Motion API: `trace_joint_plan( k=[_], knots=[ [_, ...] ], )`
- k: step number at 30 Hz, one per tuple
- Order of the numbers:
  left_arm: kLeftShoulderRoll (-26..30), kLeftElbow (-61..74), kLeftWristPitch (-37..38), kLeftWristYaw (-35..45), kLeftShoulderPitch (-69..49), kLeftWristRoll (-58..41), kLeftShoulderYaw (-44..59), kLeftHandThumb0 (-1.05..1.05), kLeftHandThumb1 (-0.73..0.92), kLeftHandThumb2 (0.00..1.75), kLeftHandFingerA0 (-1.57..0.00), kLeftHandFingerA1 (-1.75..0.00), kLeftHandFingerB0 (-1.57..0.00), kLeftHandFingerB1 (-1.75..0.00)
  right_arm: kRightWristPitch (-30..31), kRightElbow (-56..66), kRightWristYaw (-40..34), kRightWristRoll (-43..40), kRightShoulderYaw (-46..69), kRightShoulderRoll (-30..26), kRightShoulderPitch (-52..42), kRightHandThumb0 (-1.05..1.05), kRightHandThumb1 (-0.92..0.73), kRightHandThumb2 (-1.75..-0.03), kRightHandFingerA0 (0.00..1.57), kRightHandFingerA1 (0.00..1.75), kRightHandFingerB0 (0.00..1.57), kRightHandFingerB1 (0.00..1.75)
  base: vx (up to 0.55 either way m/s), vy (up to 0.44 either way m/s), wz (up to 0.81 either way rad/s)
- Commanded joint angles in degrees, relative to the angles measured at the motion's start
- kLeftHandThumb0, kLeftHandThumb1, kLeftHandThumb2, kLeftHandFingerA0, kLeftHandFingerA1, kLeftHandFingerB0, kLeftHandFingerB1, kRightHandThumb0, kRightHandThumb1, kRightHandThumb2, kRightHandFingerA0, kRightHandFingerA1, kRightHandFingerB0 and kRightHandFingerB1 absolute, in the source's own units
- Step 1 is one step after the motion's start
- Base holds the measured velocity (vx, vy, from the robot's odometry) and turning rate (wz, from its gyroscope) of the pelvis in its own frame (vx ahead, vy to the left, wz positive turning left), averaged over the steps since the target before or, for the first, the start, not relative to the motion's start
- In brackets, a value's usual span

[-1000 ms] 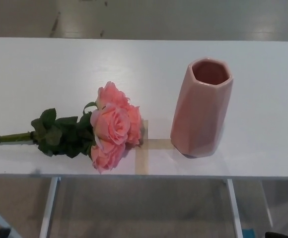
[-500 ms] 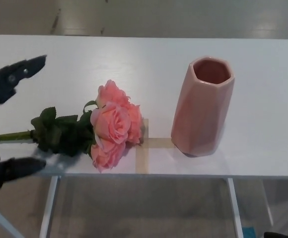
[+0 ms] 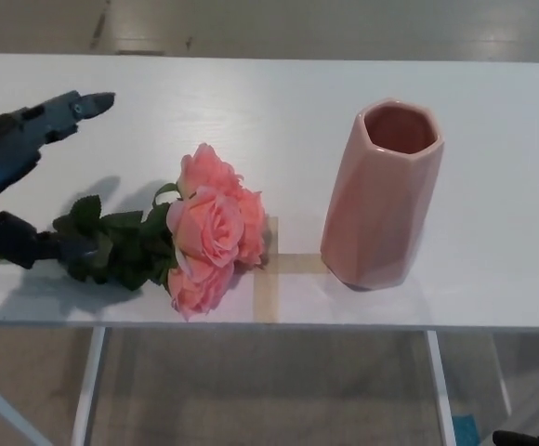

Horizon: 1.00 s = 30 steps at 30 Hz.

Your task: Use the left hand to pick up the rose and then lift and insert it into the pink vase.

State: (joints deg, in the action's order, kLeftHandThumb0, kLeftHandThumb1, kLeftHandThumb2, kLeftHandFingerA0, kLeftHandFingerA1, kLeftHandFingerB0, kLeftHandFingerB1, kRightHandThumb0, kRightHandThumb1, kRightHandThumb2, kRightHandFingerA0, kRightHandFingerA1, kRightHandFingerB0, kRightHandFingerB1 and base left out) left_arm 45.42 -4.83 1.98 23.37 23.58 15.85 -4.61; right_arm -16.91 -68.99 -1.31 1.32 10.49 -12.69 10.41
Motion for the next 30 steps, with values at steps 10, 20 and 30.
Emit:
trace_joint_plan(
  k=[10,20,30],
  knots=[
    [-3.5,-16.3,1.0,-7.2,8.6,16.4,-14.0,-0.52,0.35,0.74,0.00,-0.17,0.00,-0.23,0.0,0.2,0.4,-0.8,0.2,-0.1,0.2,-0.20,-0.61,-0.57,0.64,0.52,0.57,0.48,0.00,0.000,0.00],
    [-7.4,-18.0,-1.7,-6.1,12.3,21.4,-19.6,-0.54,0.35,0.74,0.00,-0.15,0.00,-0.22,-0.1,0.1,0.4,-1.0,0.4,0.0,0.2,-0.20,-0.61,-0.57,0.64,0.52,0.57,0.48,0.00,0.000,0.00],
    [-10.7,-20.4,-3.4,-6.1,14.6,23.6,-20.8,-0.55,0.35,0.74,0.00,-0.15,0.00,-0.22,-0.1,0.4,0.5,-1.7,0.8,0.3,0.6,-0.20,-0.61,-0.57,0.64,0.52,0.57,0.48,0.00,0.000,0.00]
  ],
)
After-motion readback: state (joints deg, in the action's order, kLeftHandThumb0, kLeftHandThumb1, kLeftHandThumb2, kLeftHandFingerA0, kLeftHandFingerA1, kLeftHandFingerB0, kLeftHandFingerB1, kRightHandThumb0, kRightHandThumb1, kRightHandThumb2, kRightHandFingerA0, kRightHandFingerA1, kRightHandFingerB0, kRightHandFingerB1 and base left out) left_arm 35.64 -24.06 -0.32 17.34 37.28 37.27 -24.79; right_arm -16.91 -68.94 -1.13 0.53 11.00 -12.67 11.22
